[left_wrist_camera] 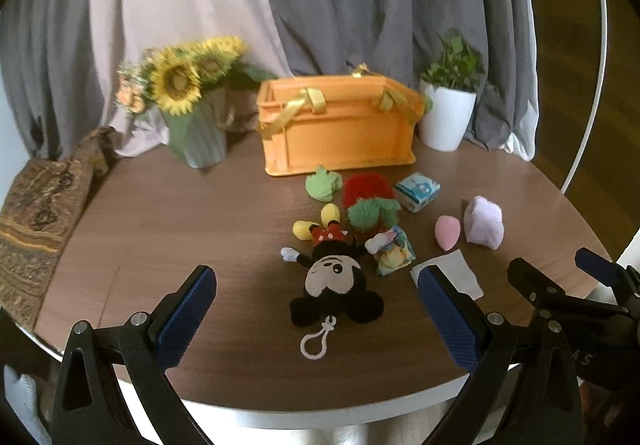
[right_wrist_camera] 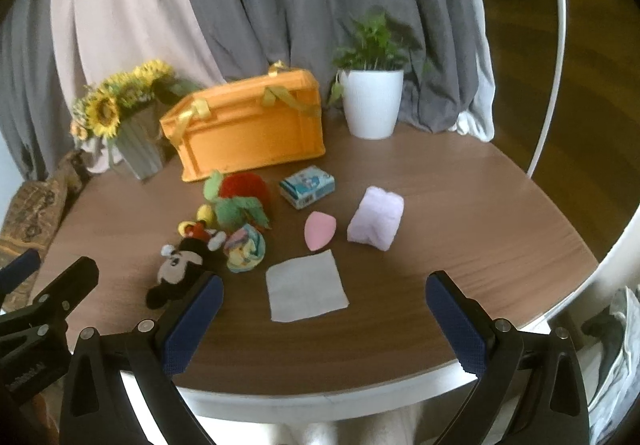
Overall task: Organize soft objects
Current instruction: 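Grasp the Mickey Mouse plush with the left gripper while the right gripper grasps the white square cloth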
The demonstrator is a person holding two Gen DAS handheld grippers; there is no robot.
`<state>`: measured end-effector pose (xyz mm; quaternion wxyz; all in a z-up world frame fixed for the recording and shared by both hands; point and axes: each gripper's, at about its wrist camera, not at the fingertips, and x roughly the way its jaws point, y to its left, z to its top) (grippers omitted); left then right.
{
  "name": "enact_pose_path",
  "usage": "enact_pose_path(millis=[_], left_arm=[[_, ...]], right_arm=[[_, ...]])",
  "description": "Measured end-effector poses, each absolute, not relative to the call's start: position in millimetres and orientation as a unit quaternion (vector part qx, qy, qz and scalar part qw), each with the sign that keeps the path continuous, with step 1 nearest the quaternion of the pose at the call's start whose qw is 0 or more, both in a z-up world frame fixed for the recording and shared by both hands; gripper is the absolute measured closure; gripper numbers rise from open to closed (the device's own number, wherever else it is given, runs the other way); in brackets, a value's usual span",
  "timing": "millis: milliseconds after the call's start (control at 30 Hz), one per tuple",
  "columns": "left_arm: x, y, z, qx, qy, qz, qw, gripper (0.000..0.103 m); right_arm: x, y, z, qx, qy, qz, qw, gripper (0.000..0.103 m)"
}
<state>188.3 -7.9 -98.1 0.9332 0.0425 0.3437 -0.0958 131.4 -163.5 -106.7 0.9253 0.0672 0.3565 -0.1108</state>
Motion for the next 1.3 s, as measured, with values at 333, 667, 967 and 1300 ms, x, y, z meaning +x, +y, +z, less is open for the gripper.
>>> enact_pose_path(millis=[333, 667, 967, 1300], left_arm=[[238.6, -11.4, -134.2, 0.055, 0.394, -0.153, 0.905, 0.003], [261.0, -23.0, -159.6, 0.059, 0.422, -0.149, 0.892, 0.005], [274.7, -30.1, -178.3, 0.045, 0.443, -0.129, 0.886, 0.01], [286.0, -34.2, -198.9, 0.039, 0.477, -0.132, 0.868, 0.025]], right_arm=[[171.4, -153.1, -140.6, 0.057, 0.398, -0.14, 0.905, 0.002], [199.4, -155.1, -171.8, 0.035, 0.419, -0.122, 0.899, 0.006], [224.1, -157.3, -198.3, 0.022, 0.449, -0.075, 0.89, 0.007], [230.6, -156.4, -215.3, 0.022, 0.466, -0.064, 0.882, 0.017]])
